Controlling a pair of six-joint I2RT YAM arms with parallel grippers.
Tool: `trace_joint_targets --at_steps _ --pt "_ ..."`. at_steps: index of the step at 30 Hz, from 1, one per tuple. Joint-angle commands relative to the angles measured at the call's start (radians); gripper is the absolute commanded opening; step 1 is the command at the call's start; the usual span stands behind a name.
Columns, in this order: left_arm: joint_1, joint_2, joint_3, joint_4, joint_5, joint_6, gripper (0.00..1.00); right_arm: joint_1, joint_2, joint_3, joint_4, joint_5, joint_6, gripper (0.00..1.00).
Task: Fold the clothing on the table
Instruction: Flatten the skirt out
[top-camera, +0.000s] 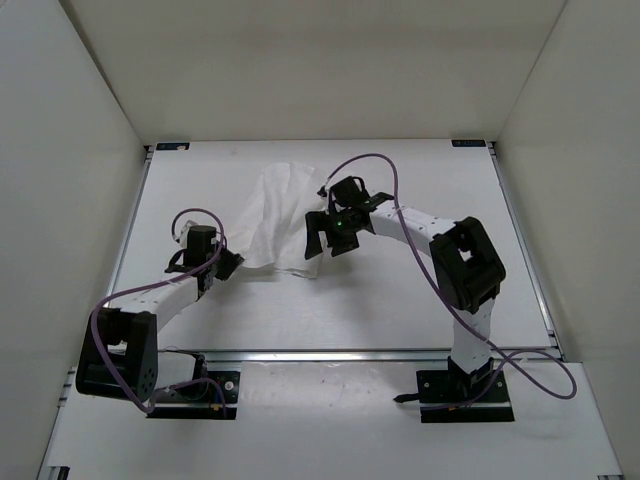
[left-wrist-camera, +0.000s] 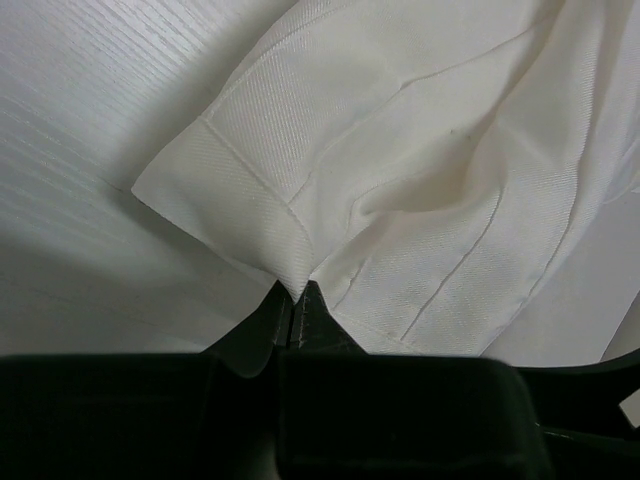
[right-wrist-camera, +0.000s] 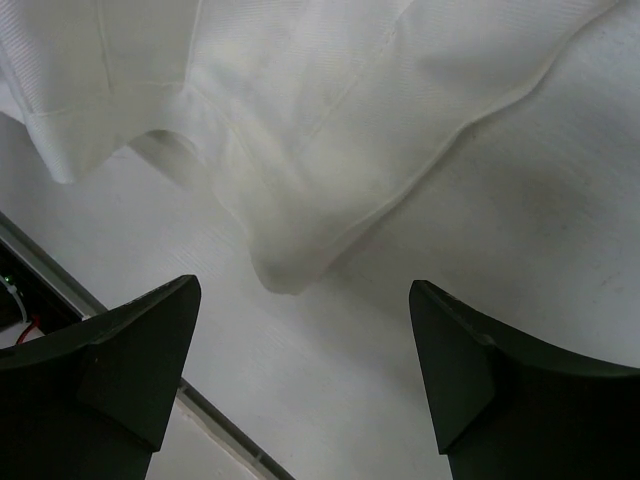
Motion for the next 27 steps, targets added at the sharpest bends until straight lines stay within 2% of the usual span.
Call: trace_joint_targets --at_steps 1,6,7,8,9,13,15,21,23,27 --pt "0.004 -0.038 -0.004 0.014 -0.009 0.005 0.0 0.023 0.039 0.087 0.004 0.054 0.023 0.82" --pt "0.006 -0.03 0.027 0.01 -0.003 0.007 0.0 0.046 0.119 0.194 -0.05 0.095 0.018 0.77" --pt "0.007 -0.035 0.03 0.004 -0.003 0.011 0.0 0.044 0.14 0.216 -0.07 0.102 0.005 0.73" --pt "0.01 -0.038 0.045 0.004 0.003 0.01 0.0 0.052 0.153 0.231 -0.075 0.105 0.0 0.65" --pt "0.01 -0.032 0.047 0.005 0.012 0.008 0.0 0.052 0.163 0.239 -0.079 0.091 0.001 0.63" --pt "0.022 -0.032 0.064 -0.007 0.011 0.008 0.0 0.04 0.185 0.241 -0.098 0.08 -0.003 0.38" --pt "0.022 -0.032 0.065 0.005 0.014 0.005 0.0 0.035 0.185 0.223 -0.104 0.085 -0.008 0.37" --pt "0.045 -0.038 0.065 0.016 0.014 -0.007 0.0 0.032 0.174 0.212 -0.138 0.097 -0.029 0.46" --pt "0.053 -0.038 0.064 0.025 0.015 -0.019 0.0 0.035 0.177 0.209 -0.158 0.109 -0.028 0.57" --pt "0.061 -0.03 0.062 0.04 0.032 -0.035 0.0 0.026 0.157 0.176 -0.144 0.094 -0.02 0.68"
